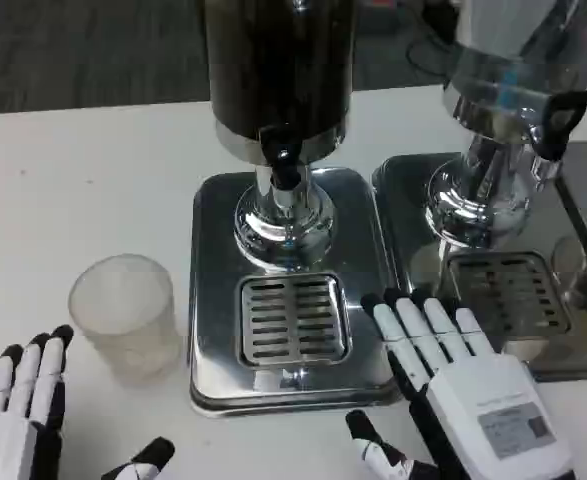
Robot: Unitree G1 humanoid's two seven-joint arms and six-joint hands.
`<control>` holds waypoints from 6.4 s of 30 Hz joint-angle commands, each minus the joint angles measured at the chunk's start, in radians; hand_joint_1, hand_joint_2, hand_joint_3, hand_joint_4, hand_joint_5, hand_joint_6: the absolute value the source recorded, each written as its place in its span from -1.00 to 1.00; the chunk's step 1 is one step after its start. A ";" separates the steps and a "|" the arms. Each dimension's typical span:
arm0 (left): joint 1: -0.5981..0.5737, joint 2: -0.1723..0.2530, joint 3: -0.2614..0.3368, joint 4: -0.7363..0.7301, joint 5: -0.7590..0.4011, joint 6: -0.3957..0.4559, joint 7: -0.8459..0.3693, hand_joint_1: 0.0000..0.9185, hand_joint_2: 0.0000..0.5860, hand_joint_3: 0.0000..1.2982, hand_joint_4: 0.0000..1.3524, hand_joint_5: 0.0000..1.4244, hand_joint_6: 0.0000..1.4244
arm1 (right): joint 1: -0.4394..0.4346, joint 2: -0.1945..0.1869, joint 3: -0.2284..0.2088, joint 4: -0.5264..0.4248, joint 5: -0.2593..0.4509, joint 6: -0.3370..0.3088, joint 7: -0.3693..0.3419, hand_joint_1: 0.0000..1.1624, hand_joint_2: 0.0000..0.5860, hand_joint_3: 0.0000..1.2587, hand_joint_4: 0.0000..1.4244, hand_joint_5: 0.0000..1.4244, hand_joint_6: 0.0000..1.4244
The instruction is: Grasp the cup under the faucet to collect the drink, then remove the cup.
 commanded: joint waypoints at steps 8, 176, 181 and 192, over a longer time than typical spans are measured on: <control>0.002 -0.015 0.003 -0.013 -0.006 0.006 -0.004 -1.00 -0.57 -1.00 -1.00 -1.00 -1.00 | -0.012 0.003 -0.010 0.003 0.011 0.006 0.019 -0.60 0.33 -1.00 -1.00 -1.00 -1.00; -0.996 -0.109 -0.362 1.193 -0.150 -0.605 0.329 -0.42 -0.69 -0.37 -0.20 0.09 0.17 | 0.008 0.100 0.017 -0.003 0.027 0.119 0.019 -0.67 0.31 -1.00 -1.00 -1.00 -0.82; -1.003 -0.113 -0.368 1.207 -0.164 -0.582 0.312 -0.60 -0.72 -0.57 -0.44 -0.14 -0.08 | 0.012 0.099 0.012 -0.007 0.030 0.120 0.017 -0.67 0.29 -1.00 -1.00 -1.00 -0.82; -0.975 -0.077 -0.365 1.155 -0.153 -0.556 0.332 -1.00 -0.96 -0.85 -0.78 -0.42 -0.51 | 0.009 0.099 0.009 0.000 0.043 0.112 0.012 -0.88 0.14 -1.00 -1.00 -1.00 -0.82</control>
